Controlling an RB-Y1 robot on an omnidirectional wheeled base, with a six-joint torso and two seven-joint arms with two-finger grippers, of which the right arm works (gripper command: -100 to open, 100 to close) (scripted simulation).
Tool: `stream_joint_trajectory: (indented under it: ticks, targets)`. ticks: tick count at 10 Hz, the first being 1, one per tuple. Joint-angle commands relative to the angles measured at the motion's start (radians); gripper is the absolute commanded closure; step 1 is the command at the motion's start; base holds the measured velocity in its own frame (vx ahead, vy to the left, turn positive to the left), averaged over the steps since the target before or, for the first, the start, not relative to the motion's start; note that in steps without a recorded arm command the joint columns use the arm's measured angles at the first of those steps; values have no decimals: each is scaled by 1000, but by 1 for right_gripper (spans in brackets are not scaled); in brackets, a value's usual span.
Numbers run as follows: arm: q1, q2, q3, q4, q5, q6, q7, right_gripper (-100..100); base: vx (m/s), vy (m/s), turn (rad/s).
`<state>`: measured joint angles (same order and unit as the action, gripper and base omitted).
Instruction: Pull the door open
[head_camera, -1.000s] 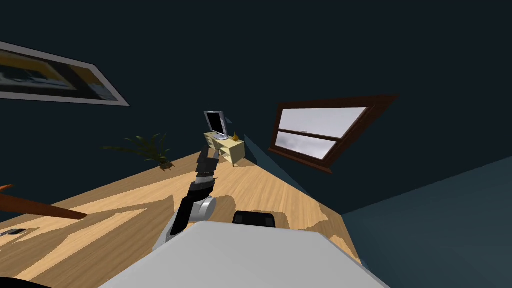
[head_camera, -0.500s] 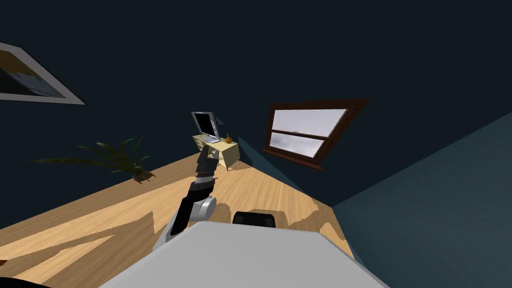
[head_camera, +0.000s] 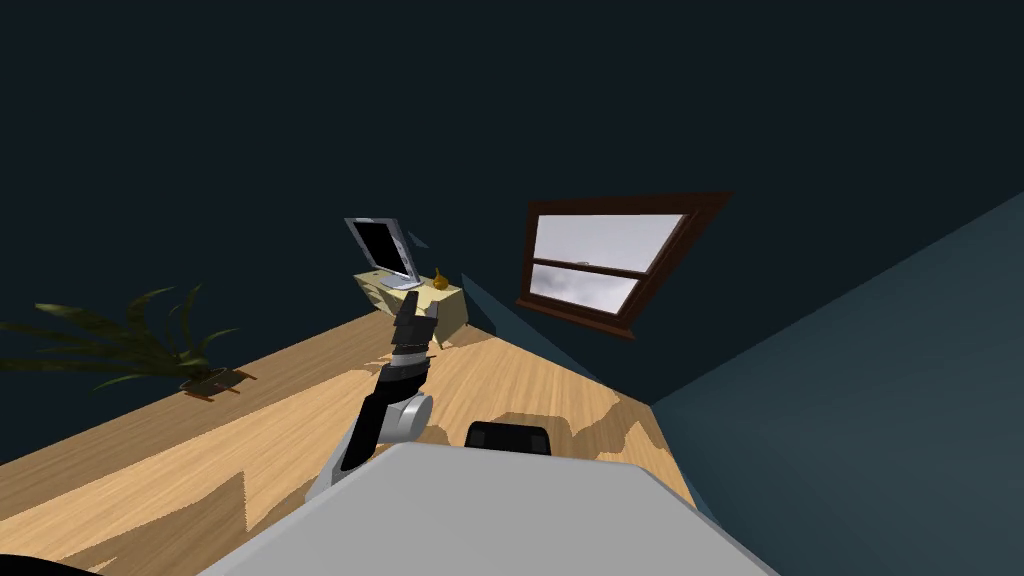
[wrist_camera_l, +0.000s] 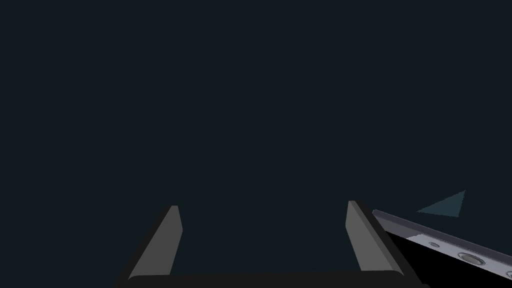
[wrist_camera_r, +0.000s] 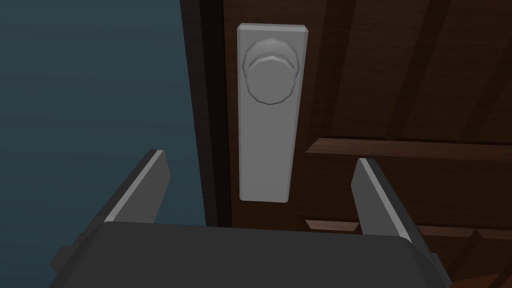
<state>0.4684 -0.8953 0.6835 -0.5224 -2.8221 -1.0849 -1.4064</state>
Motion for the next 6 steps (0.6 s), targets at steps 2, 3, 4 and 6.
stream_joint_trajectory:
  ticks: [2,3,4,6]
  targets:
    - [12,5,16,5,43,1,-48,-100,105,-56,-166]
    - [18,8,25,8,68,2,-74,-100,123,-85,-205]
    - [21,10,29,10,80,2,-87,-100,134,-82,-146]
    - [31,14,42,15,117,3,-126,-100,128,-98,-173]
